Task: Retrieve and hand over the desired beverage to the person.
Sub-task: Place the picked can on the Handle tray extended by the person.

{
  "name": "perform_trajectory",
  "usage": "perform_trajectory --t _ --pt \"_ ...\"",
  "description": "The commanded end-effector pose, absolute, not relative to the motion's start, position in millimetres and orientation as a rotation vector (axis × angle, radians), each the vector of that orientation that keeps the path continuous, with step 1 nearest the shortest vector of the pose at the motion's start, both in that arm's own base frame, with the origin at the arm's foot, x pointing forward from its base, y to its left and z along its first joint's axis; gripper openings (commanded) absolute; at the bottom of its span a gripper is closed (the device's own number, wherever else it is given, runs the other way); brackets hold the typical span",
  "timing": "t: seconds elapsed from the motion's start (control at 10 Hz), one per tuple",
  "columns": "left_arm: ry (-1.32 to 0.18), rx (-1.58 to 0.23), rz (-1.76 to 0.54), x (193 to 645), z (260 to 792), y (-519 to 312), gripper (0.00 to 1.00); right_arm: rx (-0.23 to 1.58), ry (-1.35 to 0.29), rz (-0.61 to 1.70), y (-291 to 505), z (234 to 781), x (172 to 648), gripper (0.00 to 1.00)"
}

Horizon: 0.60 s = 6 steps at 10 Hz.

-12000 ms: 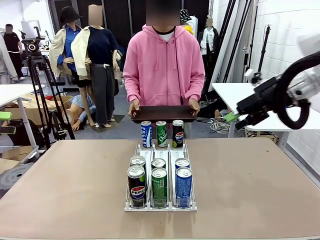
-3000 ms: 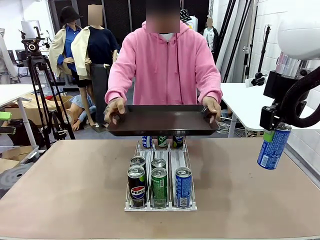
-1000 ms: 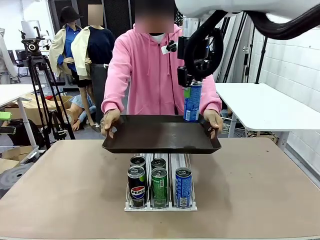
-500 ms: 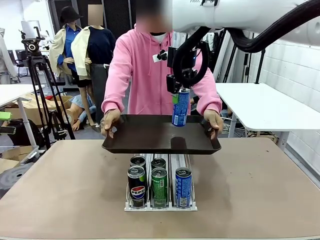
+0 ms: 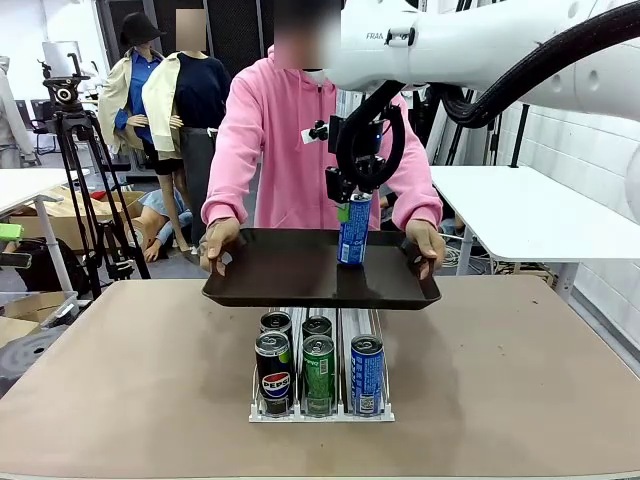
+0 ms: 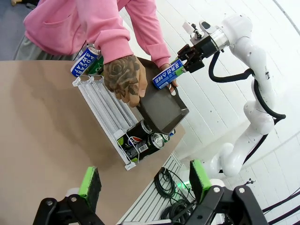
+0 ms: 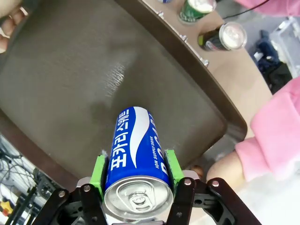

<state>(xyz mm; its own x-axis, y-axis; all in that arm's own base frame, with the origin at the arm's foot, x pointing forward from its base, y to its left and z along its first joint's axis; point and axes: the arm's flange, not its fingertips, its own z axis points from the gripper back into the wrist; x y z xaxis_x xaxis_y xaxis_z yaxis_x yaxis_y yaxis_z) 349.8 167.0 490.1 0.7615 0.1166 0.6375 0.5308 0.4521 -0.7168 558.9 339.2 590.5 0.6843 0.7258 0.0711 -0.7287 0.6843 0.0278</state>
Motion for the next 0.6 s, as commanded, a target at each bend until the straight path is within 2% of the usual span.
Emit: perform_trajectory --t 0.0,0.3,0.4,0.5 --pt "-0.699 -1.107 -0.284 348.5 491.6 168.1 1.00 0.036 -0.051 0.799 348.9 598.0 566.7 0.00" --pt "-0.699 -1.107 -0.284 348.5 491.6 168.1 1.00 0.032 -0.035 0.813 351.1 594.8 566.2 0.00" --pt "-0.699 -1.107 -0.284 348.5 491.6 168.1 1.00 0.028 -0.031 0.814 350.8 595.8 565.8 0.06" --pt "-0.699 -1.107 -0.284 348.5 491.6 168.1 1.00 0.026 -0.028 0.813 350.5 597.6 565.6 0.18"
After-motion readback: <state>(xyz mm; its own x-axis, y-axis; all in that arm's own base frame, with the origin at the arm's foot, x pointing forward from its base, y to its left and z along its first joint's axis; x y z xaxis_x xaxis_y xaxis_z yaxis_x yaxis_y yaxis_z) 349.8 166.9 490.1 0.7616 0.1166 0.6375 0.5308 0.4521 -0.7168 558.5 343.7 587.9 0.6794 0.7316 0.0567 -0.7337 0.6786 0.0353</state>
